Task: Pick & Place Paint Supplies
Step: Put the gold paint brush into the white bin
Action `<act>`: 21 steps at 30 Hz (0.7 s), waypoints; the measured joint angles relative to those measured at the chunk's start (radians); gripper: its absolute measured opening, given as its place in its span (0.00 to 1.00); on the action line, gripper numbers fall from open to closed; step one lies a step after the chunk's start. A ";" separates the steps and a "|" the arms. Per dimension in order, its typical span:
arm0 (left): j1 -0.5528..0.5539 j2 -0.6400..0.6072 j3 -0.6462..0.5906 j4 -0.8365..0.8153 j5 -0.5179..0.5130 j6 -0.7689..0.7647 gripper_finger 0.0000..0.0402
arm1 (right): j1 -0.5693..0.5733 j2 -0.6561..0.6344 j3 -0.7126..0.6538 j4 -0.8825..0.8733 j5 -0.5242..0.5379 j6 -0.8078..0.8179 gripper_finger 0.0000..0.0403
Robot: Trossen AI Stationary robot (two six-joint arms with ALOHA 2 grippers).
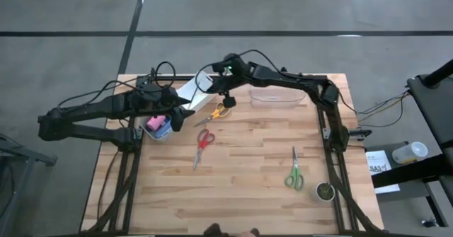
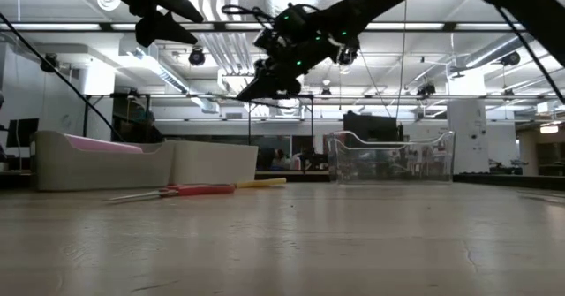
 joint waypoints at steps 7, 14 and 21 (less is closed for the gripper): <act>0.000 0.000 0.000 0.000 0.000 0.000 0.68 | 0.001 0.179 0.264 -0.123 -0.053 -0.028 0.04; -0.001 0.000 0.000 -0.001 0.000 0.000 0.68 | 0.003 0.337 0.493 -0.186 -0.056 -0.030 0.04; -0.001 0.000 0.000 -0.007 0.000 0.000 0.68 | -0.004 0.439 0.627 -0.268 -0.056 -0.033 0.04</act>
